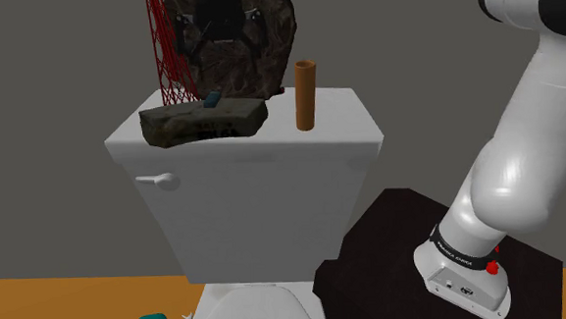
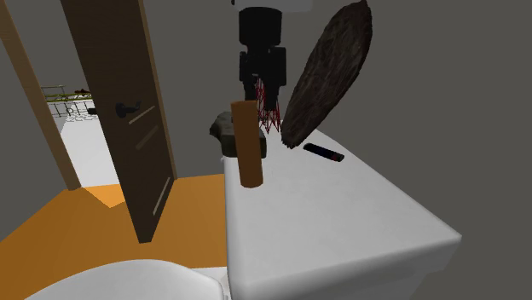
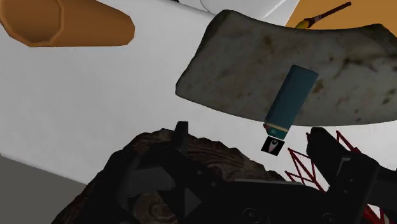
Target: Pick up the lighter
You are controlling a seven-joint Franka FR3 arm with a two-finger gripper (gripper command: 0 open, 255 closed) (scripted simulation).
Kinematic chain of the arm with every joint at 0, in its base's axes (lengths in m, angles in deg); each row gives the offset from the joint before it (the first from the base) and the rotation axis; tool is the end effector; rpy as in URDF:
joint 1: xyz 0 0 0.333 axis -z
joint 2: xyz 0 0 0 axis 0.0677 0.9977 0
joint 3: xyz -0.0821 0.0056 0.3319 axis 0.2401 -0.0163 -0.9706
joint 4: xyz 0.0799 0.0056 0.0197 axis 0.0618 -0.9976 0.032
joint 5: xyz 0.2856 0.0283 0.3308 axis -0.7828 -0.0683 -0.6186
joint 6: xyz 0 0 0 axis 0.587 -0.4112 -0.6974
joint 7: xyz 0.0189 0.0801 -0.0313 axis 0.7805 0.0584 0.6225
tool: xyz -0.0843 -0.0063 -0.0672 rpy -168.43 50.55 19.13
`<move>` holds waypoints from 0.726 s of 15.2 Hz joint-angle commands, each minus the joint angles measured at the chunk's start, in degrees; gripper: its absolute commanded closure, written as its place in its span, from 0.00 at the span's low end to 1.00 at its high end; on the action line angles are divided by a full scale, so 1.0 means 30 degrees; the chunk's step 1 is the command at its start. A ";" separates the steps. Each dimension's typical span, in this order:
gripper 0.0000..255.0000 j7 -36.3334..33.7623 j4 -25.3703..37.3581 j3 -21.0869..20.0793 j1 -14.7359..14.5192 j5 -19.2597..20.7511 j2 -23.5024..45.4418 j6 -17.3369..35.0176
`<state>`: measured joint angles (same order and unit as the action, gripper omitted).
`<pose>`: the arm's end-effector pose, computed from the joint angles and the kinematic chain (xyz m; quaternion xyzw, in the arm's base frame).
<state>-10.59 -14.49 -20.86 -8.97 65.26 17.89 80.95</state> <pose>0.5116 0.3242 0.6884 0.9641 -0.2647 -0.0214 0.0042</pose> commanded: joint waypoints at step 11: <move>0.00 -0.1488 0.0224 -0.0264 -0.0519 0.0720 0.1396 0.1359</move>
<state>-15.11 -13.26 -21.68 -10.60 67.49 22.23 84.58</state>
